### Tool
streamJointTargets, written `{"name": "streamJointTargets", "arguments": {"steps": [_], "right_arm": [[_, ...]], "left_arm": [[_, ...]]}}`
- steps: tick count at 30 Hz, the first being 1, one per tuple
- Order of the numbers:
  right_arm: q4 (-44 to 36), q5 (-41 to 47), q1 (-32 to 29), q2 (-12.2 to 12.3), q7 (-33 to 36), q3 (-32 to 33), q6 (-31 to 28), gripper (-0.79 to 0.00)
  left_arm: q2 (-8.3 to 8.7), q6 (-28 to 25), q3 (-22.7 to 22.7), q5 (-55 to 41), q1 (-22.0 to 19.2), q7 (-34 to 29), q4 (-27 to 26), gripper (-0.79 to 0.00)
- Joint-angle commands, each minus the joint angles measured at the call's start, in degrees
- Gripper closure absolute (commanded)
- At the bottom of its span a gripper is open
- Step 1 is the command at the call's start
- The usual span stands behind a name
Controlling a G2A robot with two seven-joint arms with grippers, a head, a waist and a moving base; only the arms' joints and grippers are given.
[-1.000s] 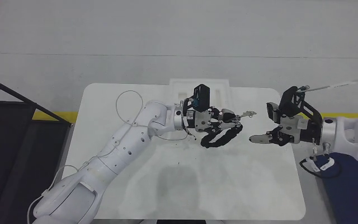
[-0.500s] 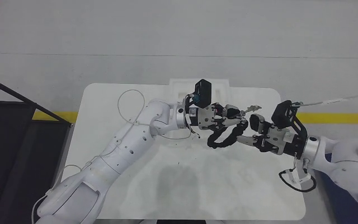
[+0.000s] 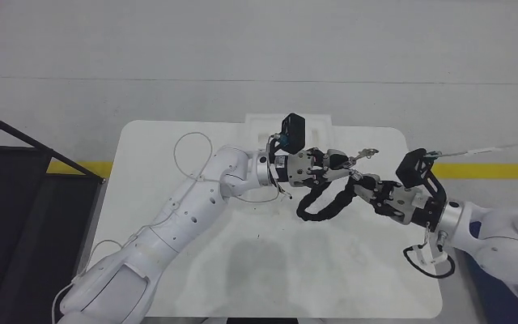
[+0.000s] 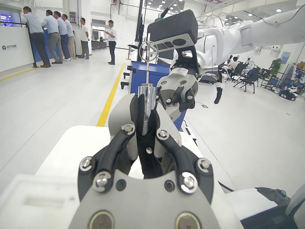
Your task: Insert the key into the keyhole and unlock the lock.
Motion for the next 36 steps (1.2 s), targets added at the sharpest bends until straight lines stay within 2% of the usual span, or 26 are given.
{"name": "streamJointTargets", "arguments": {"steps": [1, 5, 11, 20, 24, 26, 28, 30, 33, 34, 35, 36], "right_arm": [[0.4, -1.2, -0.3, 0.2, 1.4, 1.0, -1.1, 0.000], [0.6, -5.6, -1.4, 0.7, 5.2, 2.5, -5.1, 0.000], [1.0, -10.2, -3.5, 1.0, 8.2, 3.5, -7.9, 0.000], [0.9, -13.6, -5.9, 0.3, 10.8, 3.1, -7.0, 0.000], [0.8, -14.0, -6.2, -0.5, 11.5, 2.3, -6.6, 0.000], [0.7, -13.9, -6.2, -0.9, 11.4, 1.9, -6.5, -0.154], [0.6, -14.0, -6.1, -1.4, 11.5, 1.4, -6.5, -0.231], [0.7, -13.9, -5.8, -2.0, 11.5, 0.9, -6.5, -0.296], [0.8, -14.0, -5.1, -2.8, 11.3, 0.3, -6.3, -0.376], [0.8, -14.0, -4.8, -3.1, 11.3, 0.1, -6.2, -0.443], [0.9, -13.9, -4.5, -3.4, 11.2, -0.1, -6.3, -0.496], [1.1, -13.8, -4.2, -3.7, 11.1, -0.3, -6.1, -0.523]], "left_arm": [[0.25, 0.1, -0.9, 0.6, 0.5, -0.5, 0.1, 0.000], [1.45, -0.6, -3.1, 4.1, 1.9, -4.5, -0.4, 0.000], [4.73, -2.0, -6.6, 9.3, 5.3, -17.1, -5.5, 0.000], [10.53, -2.0, -9.8, 7.2, 11.1, -40.2, -14.5, 0.000], [11.98, -2.0, -11.7, 5.5, 13.6, -44.5, -17.0, 0.000], [12.53, -2.0, -12.3, 5.0, 14.8, -45.8, -18.6, 0.000], [12.99, -2.0, -12.8, 4.8, 15.7, -46.9, -19.5, 0.000], [13.36, -2.0, -13.1, 5.0, 16.4, -47.6, -20.1, -0.139], [13.70, -2.0, -13.2, 5.6, 17.2, -47.3, -20.5, -0.240], [13.76, -1.9, -13.2, 6.0, 17.3, -46.9, -20.6, -0.317], [13.81, -1.7, -13.2, 6.5, 17.4, -46.5, -20.6, -0.456], [13.84, -1.7, -13.1, 7.1, 17.5, -46.1, -20.5, -0.751]]}}
